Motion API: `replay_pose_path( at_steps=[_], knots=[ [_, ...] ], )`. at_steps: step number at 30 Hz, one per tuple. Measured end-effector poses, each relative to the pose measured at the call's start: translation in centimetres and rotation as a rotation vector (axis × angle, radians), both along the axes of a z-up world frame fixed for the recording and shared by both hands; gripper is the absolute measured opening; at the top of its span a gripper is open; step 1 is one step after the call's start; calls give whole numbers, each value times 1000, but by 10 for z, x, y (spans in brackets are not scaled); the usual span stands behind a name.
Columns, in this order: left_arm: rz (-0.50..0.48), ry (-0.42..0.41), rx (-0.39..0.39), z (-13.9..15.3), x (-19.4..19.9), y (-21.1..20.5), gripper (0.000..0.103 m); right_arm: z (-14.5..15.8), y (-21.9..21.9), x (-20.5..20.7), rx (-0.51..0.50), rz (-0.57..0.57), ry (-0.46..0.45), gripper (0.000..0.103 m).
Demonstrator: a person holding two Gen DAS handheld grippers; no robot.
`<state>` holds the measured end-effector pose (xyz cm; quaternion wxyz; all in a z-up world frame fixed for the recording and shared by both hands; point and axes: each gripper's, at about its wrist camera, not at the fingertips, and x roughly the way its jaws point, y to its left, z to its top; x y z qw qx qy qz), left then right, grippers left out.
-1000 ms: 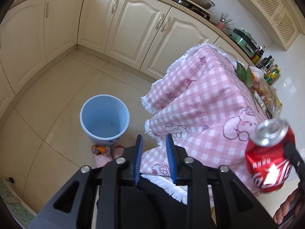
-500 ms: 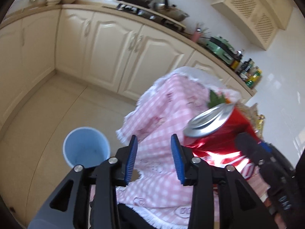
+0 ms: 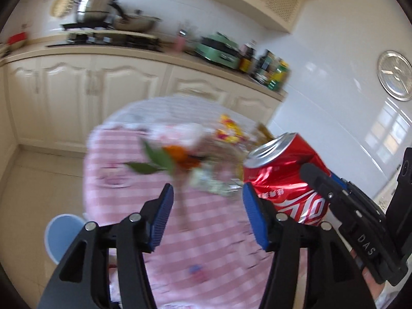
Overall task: Collect trash
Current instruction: 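Grasp the clear yellow-printed wrapper with the left tool while the right tool holds the can, then move both tools over the blue bucket and open them, dropping wrapper and can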
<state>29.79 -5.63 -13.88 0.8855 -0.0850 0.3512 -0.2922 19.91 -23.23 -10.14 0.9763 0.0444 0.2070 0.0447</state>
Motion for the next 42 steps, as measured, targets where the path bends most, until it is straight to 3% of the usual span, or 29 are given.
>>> replay_pose_path(
  at_steps=[4, 7, 17, 18, 20, 26, 34, 38, 42],
  knots=[
    [-50, 18, 4, -3, 8, -42, 55, -2, -41, -4, 7, -67, 5, 21],
    [-51, 11, 59, -8, 17, -68, 55, -8, -61, -2, 24, -96, 14, 21],
    [-51, 129, 153, -38, 47, -97, 57, -32, -84, 6, 60, -120, 67, 21],
    [-56, 130, 154, -38, 47, -99, 43, -33, -83, 6, 58, -119, 70, 21],
    [-82, 140, 157, -39, 45, -102, 27, -33, -82, 6, 58, -116, 73, 21],
    [-87, 106, 135, -28, 30, -92, 13, -24, -70, -2, 51, -103, 55, 21],
    [-30, -28, 64, 17, -11, -21, 12, 5, -17, -2, 61, 36, 0, 21],
    [76, -68, 59, 24, -19, 42, 12, 11, 42, 18, 82, 161, -4, 21],
    [228, -60, 76, 11, -11, 120, 12, 5, 113, 50, 92, 289, 11, 21]
  ],
)
